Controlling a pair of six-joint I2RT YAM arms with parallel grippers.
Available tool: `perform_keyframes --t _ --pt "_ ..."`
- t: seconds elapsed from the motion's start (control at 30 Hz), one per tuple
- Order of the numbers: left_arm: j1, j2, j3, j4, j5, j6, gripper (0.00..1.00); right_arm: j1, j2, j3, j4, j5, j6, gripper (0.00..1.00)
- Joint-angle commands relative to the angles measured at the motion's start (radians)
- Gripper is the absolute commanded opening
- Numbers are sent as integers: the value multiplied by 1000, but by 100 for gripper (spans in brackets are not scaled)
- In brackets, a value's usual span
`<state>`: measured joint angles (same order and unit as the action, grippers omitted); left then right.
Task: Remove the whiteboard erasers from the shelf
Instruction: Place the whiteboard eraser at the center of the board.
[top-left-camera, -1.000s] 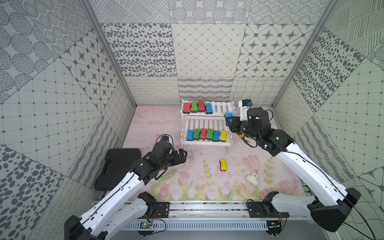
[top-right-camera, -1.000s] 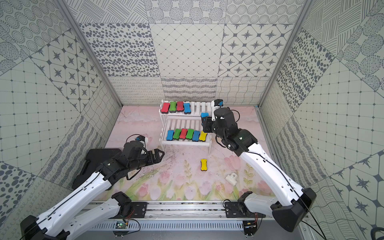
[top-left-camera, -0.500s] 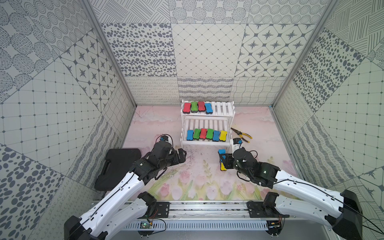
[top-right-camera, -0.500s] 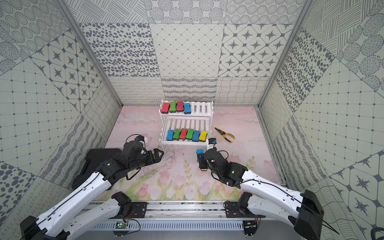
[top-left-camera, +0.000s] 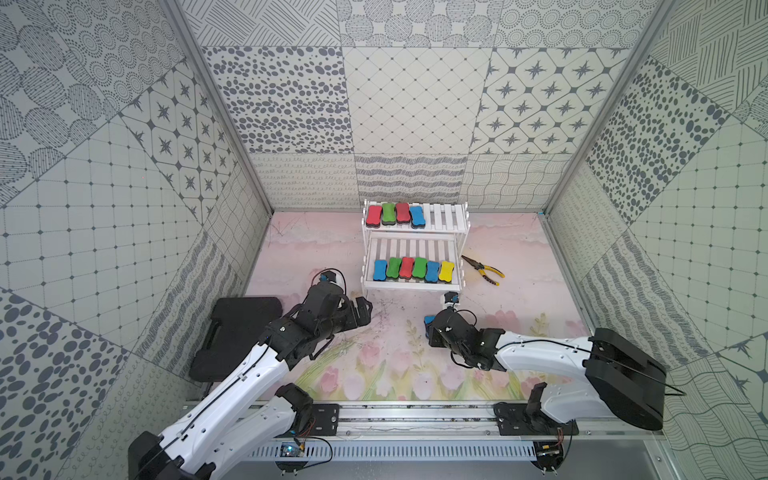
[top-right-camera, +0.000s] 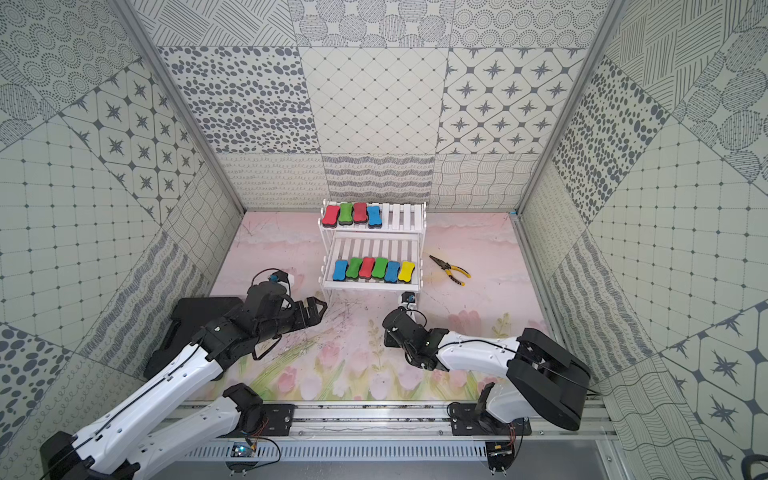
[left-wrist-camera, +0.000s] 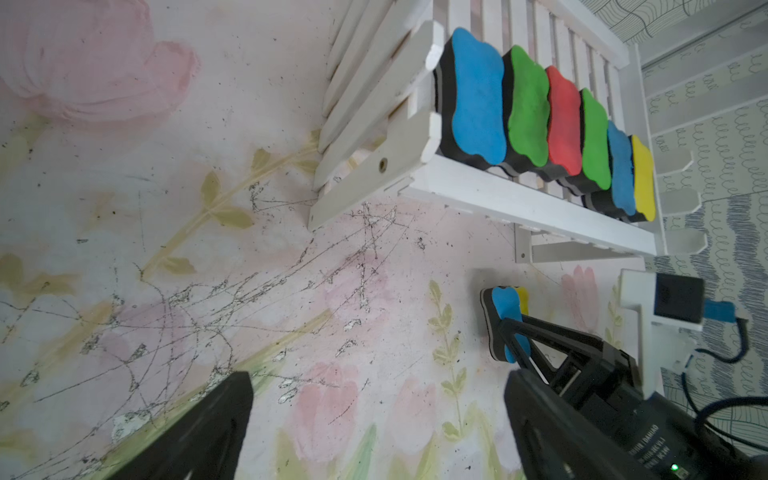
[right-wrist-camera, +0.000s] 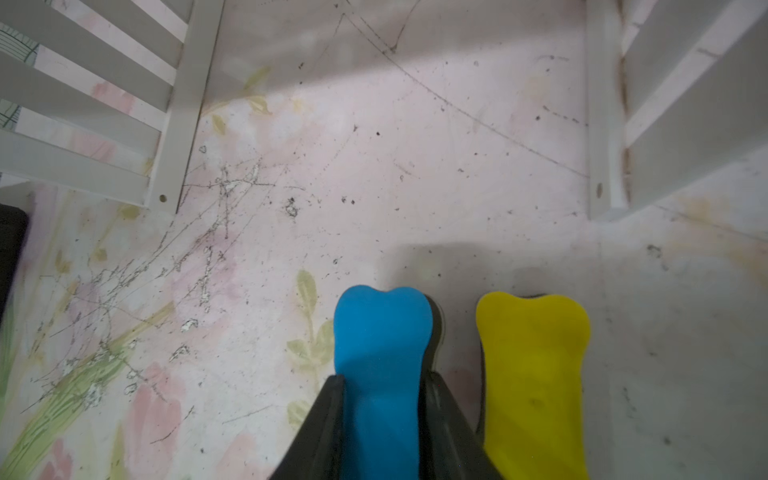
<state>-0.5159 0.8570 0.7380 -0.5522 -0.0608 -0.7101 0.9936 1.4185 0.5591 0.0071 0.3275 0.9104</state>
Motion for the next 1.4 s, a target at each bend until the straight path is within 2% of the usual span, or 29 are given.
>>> perform_keyframes --t 0.0,0.07,0.2,0.33,0.57,0.7,0.8,0.9,1.03,1.13,1.37 --pt "2 2 17 -8 -18 9 99 5 43 26 73 21 24 32" --pt "3 5 18 -9 -18 9 100 5 56 34 61 19 29 36" --pt "2 3 18 -12 -18 9 100 5 47 42 27 21 36 50" --pt "2 3 15 -12 -16 5 100 6 -6 55 -28 25 33 56" --pt "2 5 14 -5 -2 2 100 11 -239 136 -224 9 -54 56" --pt "1 14 18 2 7 4 99 -7 -348 278 -344 6 -185 56" --pt "4 23 20 1 15 5 100 -40 -361 410 -407 -7 -279 55" --pt "2 28 24 1 15 6 100 -106 -308 564 -452 -57 -362 54" --pt "4 31 27 0 15 7 100 -210 -164 784 -492 -160 -437 54" --pt "4 31 31 -1 18 6 100 -261 -28 949 -538 -184 -491 55" --pt "4 32 33 -8 18 9 100 -336 223 1216 -632 -216 -577 55"
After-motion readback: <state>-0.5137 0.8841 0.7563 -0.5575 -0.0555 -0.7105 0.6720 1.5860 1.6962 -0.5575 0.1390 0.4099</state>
